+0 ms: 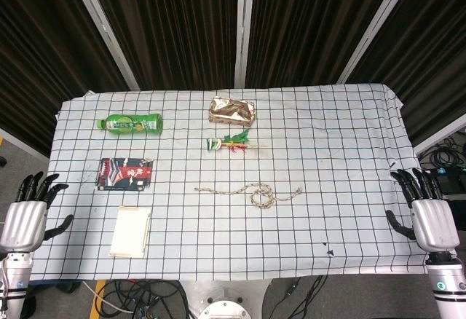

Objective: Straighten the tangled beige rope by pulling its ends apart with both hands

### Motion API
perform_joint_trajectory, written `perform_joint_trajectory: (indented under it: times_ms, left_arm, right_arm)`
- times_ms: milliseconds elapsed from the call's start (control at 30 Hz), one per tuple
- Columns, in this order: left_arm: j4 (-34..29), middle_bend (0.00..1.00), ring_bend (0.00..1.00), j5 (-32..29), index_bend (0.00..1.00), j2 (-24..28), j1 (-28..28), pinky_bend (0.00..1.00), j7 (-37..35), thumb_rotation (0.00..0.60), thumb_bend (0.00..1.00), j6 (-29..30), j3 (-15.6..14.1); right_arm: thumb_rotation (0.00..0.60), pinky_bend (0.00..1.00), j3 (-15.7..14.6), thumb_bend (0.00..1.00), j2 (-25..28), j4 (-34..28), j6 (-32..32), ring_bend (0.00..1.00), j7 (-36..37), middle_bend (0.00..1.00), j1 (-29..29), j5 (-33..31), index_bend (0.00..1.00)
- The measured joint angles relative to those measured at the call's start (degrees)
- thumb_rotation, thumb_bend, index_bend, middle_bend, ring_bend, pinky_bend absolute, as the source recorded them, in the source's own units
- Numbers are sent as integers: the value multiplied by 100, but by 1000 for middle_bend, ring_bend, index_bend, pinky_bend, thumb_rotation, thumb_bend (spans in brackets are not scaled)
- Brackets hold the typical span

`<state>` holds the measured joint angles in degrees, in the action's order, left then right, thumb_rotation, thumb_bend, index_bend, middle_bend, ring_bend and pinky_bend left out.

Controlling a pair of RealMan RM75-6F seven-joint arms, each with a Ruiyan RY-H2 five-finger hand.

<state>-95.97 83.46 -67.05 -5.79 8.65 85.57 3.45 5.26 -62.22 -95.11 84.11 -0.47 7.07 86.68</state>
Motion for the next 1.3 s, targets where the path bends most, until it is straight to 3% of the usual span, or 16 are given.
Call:
perform_joint_trajectory:
  times_ms: [333,633,767,867,1100,1300]
  left_arm:
    - [34,110,0,32,256,-33,64,0,-53,600,205,69,-34]
    - [112,110,0,71,256,-27,46,0,-188,600,205,53,-20]
    - [178,110,0,-1,256,-46,34,0,-237,600,205,-24,-15]
    - [218,110,0,-49,256,-51,15,0,-260,600,205,-78,0]
    - [259,110,0,-137,263,-41,-18,0,-282,600,205,-171,26]
    - [314,110,0,-162,263,-57,-44,0,-323,600,205,-229,32]
  right_arm:
    - [600,0,-24,275,-6,-46,-134,0,-56,133,59,-4,158]
    - [600,0,50,267,-132,-102,-1367,0,-181,169,742,-208,300]
    - [600,0,185,270,-549,190,-2255,0,-336,181,1422,-443,357]
    - [600,0,255,270,-977,577,-2587,0,-458,195,1798,-569,423]
    - [600,0,334,271,-2015,1593,-3052,0,-563,222,2398,-682,510]
    - [600,0,175,278,-2353,1944,-3102,0,-654,224,2571,-505,521]
